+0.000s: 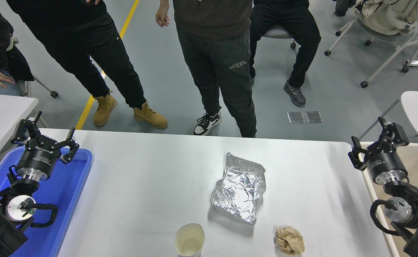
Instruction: Clean the table surface
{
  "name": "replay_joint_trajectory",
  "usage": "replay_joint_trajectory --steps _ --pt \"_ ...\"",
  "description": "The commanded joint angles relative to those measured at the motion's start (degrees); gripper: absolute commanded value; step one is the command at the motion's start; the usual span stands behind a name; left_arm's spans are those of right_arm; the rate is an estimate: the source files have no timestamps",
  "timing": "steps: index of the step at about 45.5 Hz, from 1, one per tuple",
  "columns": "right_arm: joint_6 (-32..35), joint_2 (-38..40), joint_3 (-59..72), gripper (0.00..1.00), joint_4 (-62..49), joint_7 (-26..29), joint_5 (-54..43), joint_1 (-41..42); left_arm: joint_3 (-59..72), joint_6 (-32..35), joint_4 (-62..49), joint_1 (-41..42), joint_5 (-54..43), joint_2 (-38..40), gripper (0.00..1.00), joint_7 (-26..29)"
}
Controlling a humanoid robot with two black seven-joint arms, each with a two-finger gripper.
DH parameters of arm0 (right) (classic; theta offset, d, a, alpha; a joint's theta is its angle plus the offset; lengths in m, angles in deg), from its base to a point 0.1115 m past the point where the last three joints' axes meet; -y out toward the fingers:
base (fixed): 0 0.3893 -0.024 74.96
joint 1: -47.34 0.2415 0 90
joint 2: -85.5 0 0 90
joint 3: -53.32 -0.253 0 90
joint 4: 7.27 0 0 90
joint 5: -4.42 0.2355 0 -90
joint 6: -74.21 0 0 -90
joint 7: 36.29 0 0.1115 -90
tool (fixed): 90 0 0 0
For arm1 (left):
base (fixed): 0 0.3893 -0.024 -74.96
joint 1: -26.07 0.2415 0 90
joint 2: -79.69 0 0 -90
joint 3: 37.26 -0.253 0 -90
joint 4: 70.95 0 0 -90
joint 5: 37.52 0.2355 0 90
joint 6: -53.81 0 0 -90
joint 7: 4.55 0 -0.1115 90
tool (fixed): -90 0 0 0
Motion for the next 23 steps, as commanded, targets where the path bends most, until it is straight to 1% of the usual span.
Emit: replay_joint_trajectory --steps 1,23 --pt "0.0 0.0 -0.1 0.98 0.0 0.0 0.0 0.0 0.0 0.0 0.0 0.0 0.0 0.1 1.00 0.0" --pt "0.1 -0.1 0.2 0.98 -0.1 0.0 0.0 -0.1 0.0 0.0 0.0 0.0 0.0 0.0 1.00 0.0"
